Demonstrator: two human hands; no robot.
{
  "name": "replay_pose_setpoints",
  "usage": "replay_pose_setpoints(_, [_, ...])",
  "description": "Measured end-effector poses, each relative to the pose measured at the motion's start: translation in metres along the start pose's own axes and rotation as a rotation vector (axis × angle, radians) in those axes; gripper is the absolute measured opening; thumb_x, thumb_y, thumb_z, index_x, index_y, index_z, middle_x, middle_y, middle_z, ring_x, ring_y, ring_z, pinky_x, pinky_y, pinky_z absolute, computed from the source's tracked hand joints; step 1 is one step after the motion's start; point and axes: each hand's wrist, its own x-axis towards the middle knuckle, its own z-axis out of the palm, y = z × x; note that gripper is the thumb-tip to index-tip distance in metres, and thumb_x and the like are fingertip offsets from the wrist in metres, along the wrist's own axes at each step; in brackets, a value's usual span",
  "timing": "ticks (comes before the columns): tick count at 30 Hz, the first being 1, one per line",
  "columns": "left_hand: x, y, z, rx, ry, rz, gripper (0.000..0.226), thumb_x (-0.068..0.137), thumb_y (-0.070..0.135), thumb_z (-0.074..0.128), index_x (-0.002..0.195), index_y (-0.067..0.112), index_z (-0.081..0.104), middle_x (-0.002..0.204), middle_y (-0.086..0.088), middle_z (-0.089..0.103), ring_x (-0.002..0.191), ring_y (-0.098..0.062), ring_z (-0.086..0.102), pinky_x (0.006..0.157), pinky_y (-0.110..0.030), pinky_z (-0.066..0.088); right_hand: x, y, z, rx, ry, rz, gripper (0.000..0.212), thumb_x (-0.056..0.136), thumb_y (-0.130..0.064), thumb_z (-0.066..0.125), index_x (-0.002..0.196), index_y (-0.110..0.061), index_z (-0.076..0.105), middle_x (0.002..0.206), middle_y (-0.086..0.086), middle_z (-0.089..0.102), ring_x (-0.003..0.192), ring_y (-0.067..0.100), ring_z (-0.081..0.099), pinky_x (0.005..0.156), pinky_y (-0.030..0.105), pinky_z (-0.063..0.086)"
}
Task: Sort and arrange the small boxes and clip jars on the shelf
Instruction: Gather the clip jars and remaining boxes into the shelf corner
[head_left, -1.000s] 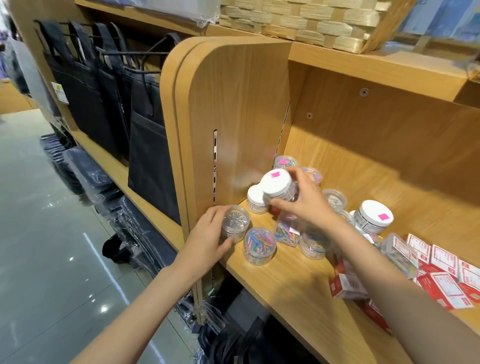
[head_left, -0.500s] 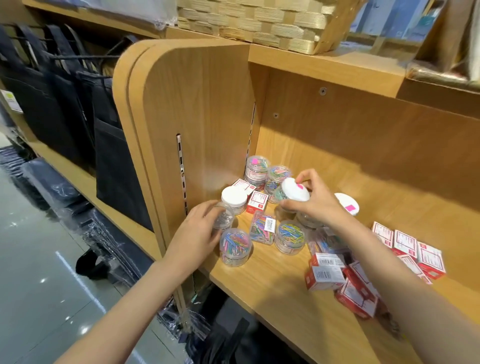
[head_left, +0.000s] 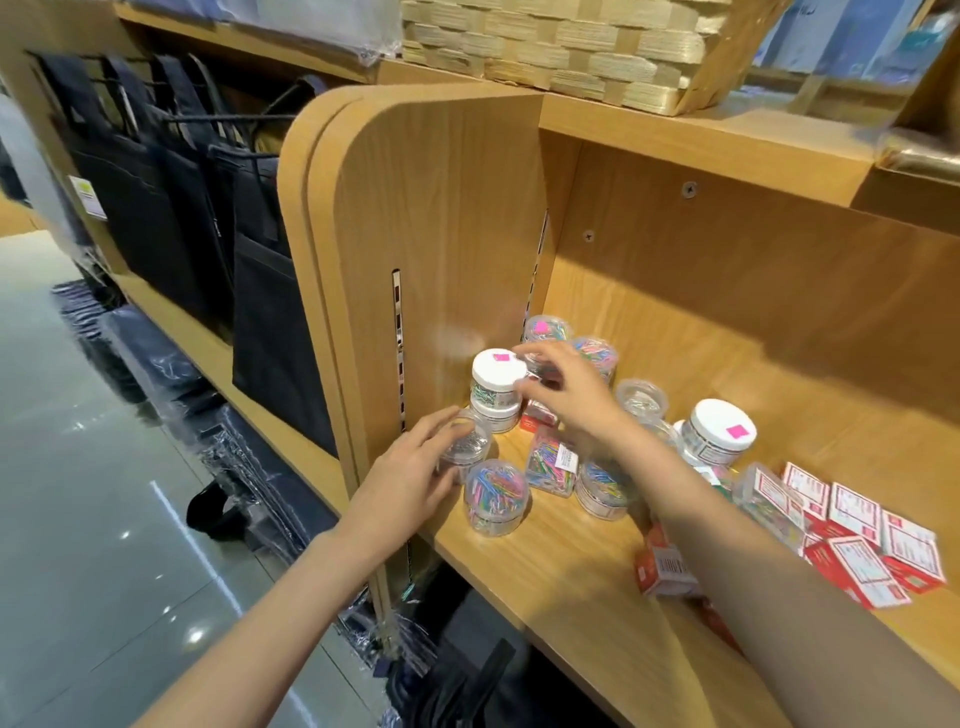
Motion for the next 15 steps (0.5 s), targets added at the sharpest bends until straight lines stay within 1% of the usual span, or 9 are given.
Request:
replay_pose_setpoints(2, [-0.001, -0.001, 0.001, -0.012, 0.004, -0.006, 0.052, 0.083, 0.011, 0.065, 0.131, 0.018, 0.048, 0.143, 0.002, 0.039, 0.12, -0.018, 0.05, 0.099, -0.028, 0.039, -0.003, 0.014, -0.013, -0.066, 0.001, 0.061, 0.035, 0.087, 0.001, 0.053, 0.122, -0.006, 0.054, 0.121, 0.013, 0.057, 0.113, 0.026, 0.053, 0.1, 0.039, 0.04])
replay_pose_setpoints(4, [-0.002, 0.0, 0.003, -0.023, 0.012, -0.015, 0.051, 0.084, 0.011, 0.064, 0.132, 0.018, 0.048, 0.144, 0.002, 0.038, 0.119, -0.017, 0.05, 0.098, -0.03, 0.042, -0.006, 0.024, -0.017, -0.211, -0.133, 0.07, 0.044, 0.087, 0.008, 0.043, 0.128, -0.005, 0.05, 0.128, 0.013, 0.056, 0.12, 0.027, 0.05, 0.105, 0.039, 0.037])
replay_pose_setpoints(6, [-0.003, -0.001, 0.004, -0.019, 0.017, -0.007, 0.051, 0.084, 0.012, 0.064, 0.132, 0.018, 0.048, 0.143, 0.002, 0.039, 0.12, -0.018, 0.049, 0.099, -0.029, 0.04, -0.004, 0.024, -0.013, -0.349, -0.239, 0.023, 0.056, 0.086, 0.007, 0.038, 0.137, -0.016, 0.041, 0.139, 0.005, 0.047, 0.128, 0.02, 0.043, 0.107, 0.032, 0.033])
replay_pose_setpoints(7, [-0.003, -0.001, 0.004, -0.017, 0.018, -0.002, 0.052, 0.083, 0.012, 0.065, 0.132, 0.018, 0.048, 0.143, 0.002, 0.039, 0.121, -0.017, 0.048, 0.098, -0.028, 0.039, 0.0, 0.021, -0.01, -0.378, -0.266, 0.005, 0.063, 0.086, 0.008, 0.038, 0.14, -0.023, 0.036, 0.142, 0.001, 0.045, 0.129, 0.018, 0.041, 0.106, 0.032, 0.034])
replay_pose_setpoints(8, [-0.003, -0.001, 0.004, -0.015, 0.017, -0.002, 0.052, 0.083, 0.013, 0.065, 0.132, 0.019, 0.048, 0.143, 0.003, 0.039, 0.121, -0.017, 0.048, 0.098, -0.027, 0.038, 0.005, 0.018, -0.006, -0.389, -0.289, 0.003, 0.069, 0.084, 0.01, 0.037, 0.14, -0.03, 0.032, 0.141, 0.0, 0.045, 0.126, 0.019, 0.043, 0.102, 0.034, 0.038])
replay_pose_setpoints(10, [-0.002, 0.0, 0.002, -0.018, 0.011, -0.011, 0.052, 0.084, 0.015, 0.064, 0.133, 0.021, 0.047, 0.143, 0.005, 0.038, 0.121, -0.015, 0.047, 0.098, -0.027, 0.04, 0.014, 0.012, 0.0, -0.43, -0.34, 0.035, 0.077, 0.082, 0.01, 0.036, 0.14, -0.038, 0.025, 0.129, 0.006, 0.049, 0.112, 0.024, 0.048, 0.088, 0.038, 0.045])
replay_pose_setpoints(11, [-0.001, 0.001, 0.001, -0.022, 0.006, -0.018, 0.051, 0.085, 0.016, 0.064, 0.132, 0.022, 0.046, 0.143, 0.006, 0.037, 0.119, -0.015, 0.049, 0.098, -0.027, 0.041, 0.017, 0.011, 0.001, -0.462, -0.367, 0.068, 0.075, 0.082, 0.009, 0.036, 0.141, -0.037, 0.023, 0.123, 0.009, 0.046, 0.109, 0.027, 0.048, 0.085, 0.038, 0.044])
replay_pose_setpoints(13, [0.0, 0.003, 0.0, -0.025, -0.004, -0.027, 0.049, 0.085, 0.016, 0.062, 0.132, 0.022, 0.047, 0.143, 0.008, 0.036, 0.111, -0.016, 0.053, 0.096, -0.027, 0.042, 0.017, 0.011, 0.0, -0.515, -0.407, 0.113, 0.066, 0.085, 0.006, 0.037, 0.141, -0.025, 0.026, 0.118, 0.013, 0.042, 0.109, 0.031, 0.048, 0.085, 0.037, 0.043])
replay_pose_setpoints(15, [0.002, 0.004, -0.001, -0.025, -0.005, -0.025, 0.047, 0.086, 0.018, 0.061, 0.131, 0.023, 0.047, 0.143, 0.008, 0.036, 0.118, -0.015, 0.047, 0.1, -0.024, 0.035, 0.01, 0.013, -0.006, -0.534, -0.425, 0.114, 0.057, 0.087, 0.003, 0.039, 0.14, -0.017, 0.03, 0.118, 0.015, 0.043, 0.113, 0.033, 0.046, 0.091, 0.038, 0.041])
